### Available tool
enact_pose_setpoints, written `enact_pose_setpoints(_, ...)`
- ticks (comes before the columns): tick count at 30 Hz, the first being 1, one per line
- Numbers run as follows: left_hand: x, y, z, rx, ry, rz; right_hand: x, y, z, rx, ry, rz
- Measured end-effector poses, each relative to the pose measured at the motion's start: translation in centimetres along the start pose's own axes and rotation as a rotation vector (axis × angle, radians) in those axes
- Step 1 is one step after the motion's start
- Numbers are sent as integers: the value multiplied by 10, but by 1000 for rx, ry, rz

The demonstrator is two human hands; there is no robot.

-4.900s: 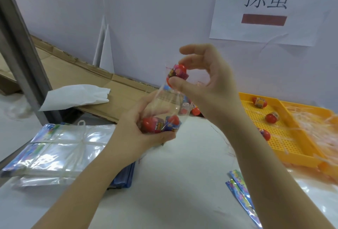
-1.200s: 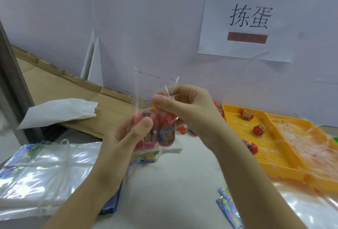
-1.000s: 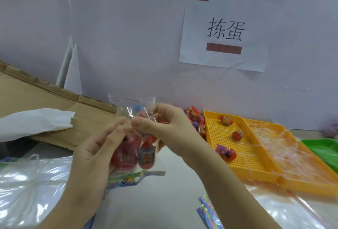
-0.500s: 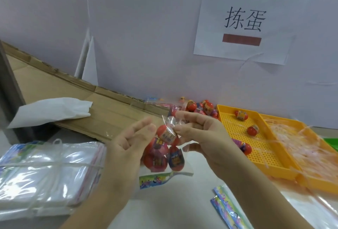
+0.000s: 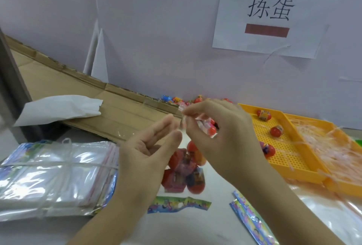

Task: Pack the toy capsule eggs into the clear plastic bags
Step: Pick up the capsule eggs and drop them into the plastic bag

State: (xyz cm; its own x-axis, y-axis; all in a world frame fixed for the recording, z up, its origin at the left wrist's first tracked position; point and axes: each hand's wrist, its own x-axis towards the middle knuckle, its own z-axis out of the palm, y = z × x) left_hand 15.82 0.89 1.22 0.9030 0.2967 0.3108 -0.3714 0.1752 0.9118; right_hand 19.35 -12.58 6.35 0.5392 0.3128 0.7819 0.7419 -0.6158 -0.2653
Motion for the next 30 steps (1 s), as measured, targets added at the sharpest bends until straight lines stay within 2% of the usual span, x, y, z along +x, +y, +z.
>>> enact_pose_setpoints(3, 0, 2, 0, 15, -70, -4, 1, 0, -1, 78, -61, 42)
enact_pose_setpoints(6, -4, 3, 1, 78, -99, 0, 2, 2, -3, 83, -72, 4)
enact_pose_setpoints(13, -9, 11, 4, 204, -138, 48, 3, 3, -5, -187, -5, -232)
enact_pose_setpoints(21, -9, 5, -1, 372, -147, 178, 1, 8, -1, -304, 64, -303)
enact_pose_setpoints(23, -10, 5, 0, 388, -153, 176, 1, 9, 1, -305, 73, -299)
enact_pose_setpoints(26, -9, 3, 1, 366, -78, 177, 2, 12, 0, -256, 74, -231)
enact_pose_setpoints(30, -6, 3, 2, 208, -35, 126, 5, 17, -3, -203, 60, -132)
